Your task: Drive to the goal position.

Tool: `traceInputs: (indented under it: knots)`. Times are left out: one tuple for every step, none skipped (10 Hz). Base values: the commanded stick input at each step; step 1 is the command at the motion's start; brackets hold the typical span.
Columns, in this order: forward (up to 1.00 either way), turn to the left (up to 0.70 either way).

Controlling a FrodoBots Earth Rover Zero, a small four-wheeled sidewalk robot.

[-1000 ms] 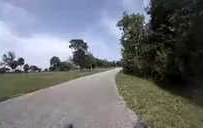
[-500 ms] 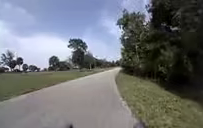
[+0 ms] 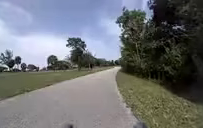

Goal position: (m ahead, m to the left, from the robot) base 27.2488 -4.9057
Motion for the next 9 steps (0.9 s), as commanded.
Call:
traceInputs:
  knots:
    - [0.7, 0.0]
    - [0.7, 0.0]
    - [0.7, 0.0]
    - [0.7, 0.0]
    - [0.7, 0.0]
    - [0.7, 0.0]
    - [0.7, 0.0]
    - [0.7, 0.0]
    - [0.7, 0.0]
